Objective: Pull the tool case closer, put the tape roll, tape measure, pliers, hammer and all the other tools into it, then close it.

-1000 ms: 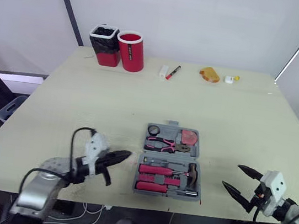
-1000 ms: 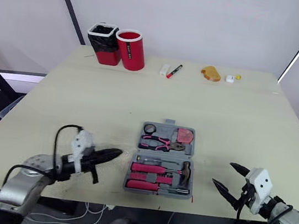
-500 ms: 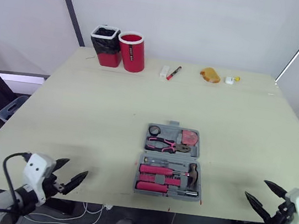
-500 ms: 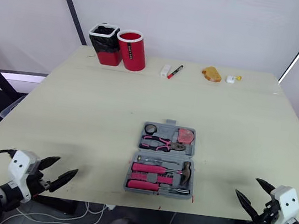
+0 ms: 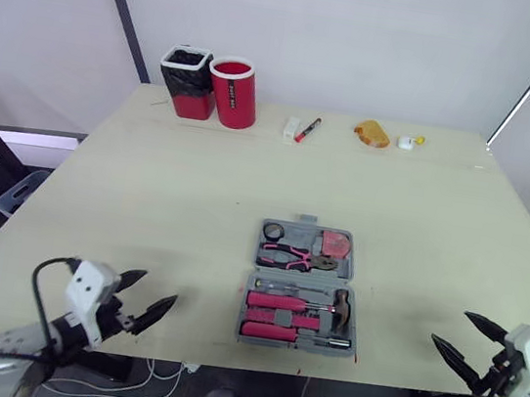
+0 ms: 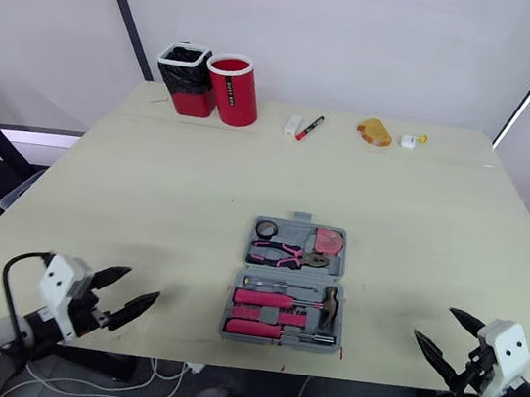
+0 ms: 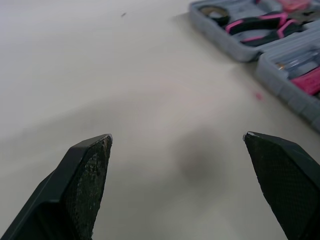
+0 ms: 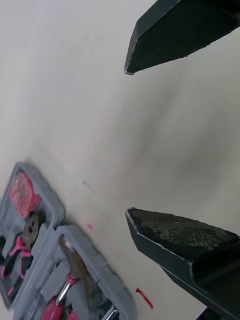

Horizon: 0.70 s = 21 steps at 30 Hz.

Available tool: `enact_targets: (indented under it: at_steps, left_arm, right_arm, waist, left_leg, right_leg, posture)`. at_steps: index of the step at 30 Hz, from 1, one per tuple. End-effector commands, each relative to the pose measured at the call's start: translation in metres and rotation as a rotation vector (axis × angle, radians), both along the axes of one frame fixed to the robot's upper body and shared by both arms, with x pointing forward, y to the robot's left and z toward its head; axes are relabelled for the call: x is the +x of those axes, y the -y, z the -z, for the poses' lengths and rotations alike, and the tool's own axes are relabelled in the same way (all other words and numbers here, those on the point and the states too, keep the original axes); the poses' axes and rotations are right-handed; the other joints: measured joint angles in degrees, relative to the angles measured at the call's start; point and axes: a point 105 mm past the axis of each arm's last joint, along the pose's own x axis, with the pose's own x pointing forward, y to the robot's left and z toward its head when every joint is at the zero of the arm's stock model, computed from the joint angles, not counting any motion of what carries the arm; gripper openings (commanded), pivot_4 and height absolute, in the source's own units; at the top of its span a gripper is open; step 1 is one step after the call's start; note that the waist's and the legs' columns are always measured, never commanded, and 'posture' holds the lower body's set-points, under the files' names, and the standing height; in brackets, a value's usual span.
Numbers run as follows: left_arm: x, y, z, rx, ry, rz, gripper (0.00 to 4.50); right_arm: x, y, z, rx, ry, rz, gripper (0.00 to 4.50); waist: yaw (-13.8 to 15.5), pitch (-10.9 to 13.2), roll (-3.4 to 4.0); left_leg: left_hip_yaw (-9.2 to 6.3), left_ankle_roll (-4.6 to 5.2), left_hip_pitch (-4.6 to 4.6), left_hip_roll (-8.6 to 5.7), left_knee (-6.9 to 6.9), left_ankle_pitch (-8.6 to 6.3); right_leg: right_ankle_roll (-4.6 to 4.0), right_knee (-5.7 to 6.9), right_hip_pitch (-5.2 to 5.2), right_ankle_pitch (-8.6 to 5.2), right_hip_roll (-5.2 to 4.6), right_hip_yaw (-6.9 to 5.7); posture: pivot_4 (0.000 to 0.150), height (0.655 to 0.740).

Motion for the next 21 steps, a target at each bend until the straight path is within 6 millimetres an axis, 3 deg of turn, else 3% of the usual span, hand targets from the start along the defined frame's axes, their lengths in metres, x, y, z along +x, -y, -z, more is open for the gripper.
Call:
enact_targets:
  at_steps: [1,5,13,14,17,21]
  left_arm:
    - [0.013,0.007,-0.001,0.028,-0.001,0.068,4.47]
    - [0.032,0.020,0.011,0.046,-0.049,0.160,4.47]
    - [0.065,0.047,0.021,0.060,-0.075,0.307,4.47]
    - [0.067,0.051,0.023,0.065,-0.082,0.335,4.50]
    - [0.079,0.069,0.028,0.072,-0.105,0.404,3.65]
    - [0.089,0.083,0.027,0.071,-0.112,0.460,1.73]
  right_arm:
    - [0.012,-0.014,-0.005,-0.005,0.009,-0.065,4.50]
    - [0.034,-0.035,-0.002,-0.019,0.002,-0.160,4.50]
    - [0.067,-0.049,0.010,-0.065,-0.062,-0.223,4.50]
    - [0.070,-0.052,0.012,-0.072,-0.071,-0.236,4.25]
    - [0.083,-0.068,0.017,-0.079,-0.087,-0.284,3.13]
    - [0.088,-0.078,0.024,-0.129,-0.111,-0.341,1.10]
  waist:
    - [-0.02,-0.01,0.04]
    - [-0.12,-0.02,0.03]
    - [0.15,-0.02,0.02]
    - [0.12,-0.02,0.02]
    - [-0.04,-0.02,0.02]
    - [-0.13,-0.02,0.02]
  left_leg:
    - [0.03,0.00,0.00,0.00,-0.01,0.00]
    - [0.10,0.00,0.02,-0.01,-0.01,0.00]
    - [0.01,0.01,-0.12,-0.05,-0.09,0.00]
    - [0.01,0.01,-0.11,-0.06,-0.08,0.00]
    - [0.03,0.01,-0.10,-0.07,-0.07,0.00]
    - [0.00,0.01,-0.11,-0.07,-0.07,0.01]
  right_leg:
    - [0.00,0.00,0.00,0.00,0.00,0.01]
    - [0.02,-0.01,0.00,0.02,0.01,0.05]
    - [0.24,-0.06,-0.06,0.16,0.02,-0.03]
    - [0.24,-0.05,-0.05,0.16,0.02,-0.02]
    - [0.24,-0.04,-0.05,0.16,0.02,0.00]
    - [0.24,-0.02,-0.06,0.17,0.05,0.00]
  posture:
    - [0.150,0.7400]
    - [0.150,0.7400]
    - [0.150,0.7400]
    - [0.150,0.7400]
    - [0.150,0.7400]
    - [0.150,0.7400]
